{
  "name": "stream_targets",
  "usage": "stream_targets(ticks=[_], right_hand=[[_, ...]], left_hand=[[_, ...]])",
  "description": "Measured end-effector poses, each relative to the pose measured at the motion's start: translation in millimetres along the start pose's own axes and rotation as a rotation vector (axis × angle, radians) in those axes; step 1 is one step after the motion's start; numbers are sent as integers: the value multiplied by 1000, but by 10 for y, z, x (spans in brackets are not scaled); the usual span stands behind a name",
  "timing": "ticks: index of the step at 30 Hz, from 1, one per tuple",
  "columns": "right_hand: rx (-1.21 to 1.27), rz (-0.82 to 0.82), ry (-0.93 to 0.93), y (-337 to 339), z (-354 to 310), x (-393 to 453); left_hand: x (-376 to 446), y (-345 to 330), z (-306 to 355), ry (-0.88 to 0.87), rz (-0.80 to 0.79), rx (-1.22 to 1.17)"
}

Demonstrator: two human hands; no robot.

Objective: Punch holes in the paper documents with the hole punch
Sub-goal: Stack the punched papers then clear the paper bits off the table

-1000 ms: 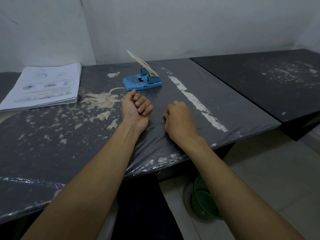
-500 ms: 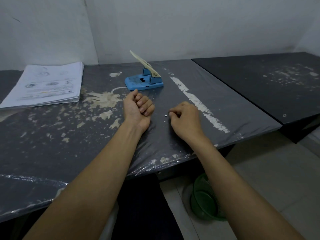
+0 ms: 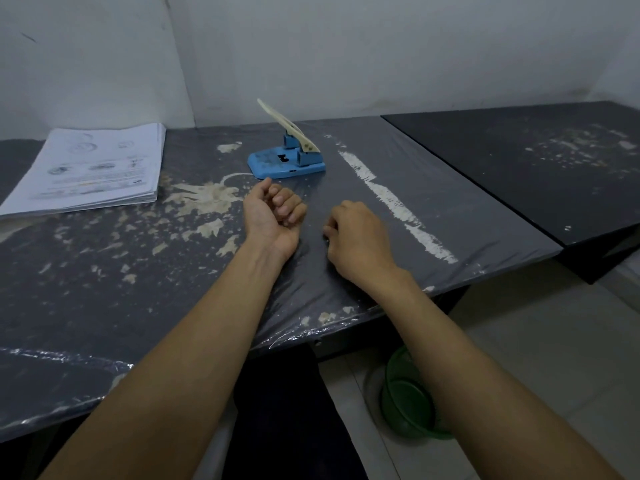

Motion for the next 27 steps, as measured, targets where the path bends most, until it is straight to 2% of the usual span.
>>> stream_targets(ticks=[4,6,17,21,25,27], right_hand=[[433,37,-87,58,24,80],[511,52,-58,38,-104,118],[490,76,-66,-70,-397,260],[604,135,-135,8,-302,212],[670,131,-138,37,-279,198],[700,181,-140,102,-249,197]], left_hand=[[32,21,46,-11,60,-52],[27,10,46,-12,69,-82],[0,47,116,-30,124,-188],[-38,-6,70,-19,113,-228],[-67,-31,58,-18,109,-271],[-78,-49,79,-20,99,-279]])
Point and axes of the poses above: each hand's wrist, its own x-axis towards the middle knuckle, its own y-axis out of the back of the hand, z = x × y, the point moved 10 cm from there along x, towards the middle knuckle, and after that the axes turned 13 degrees about x, right-handed, at the moved point
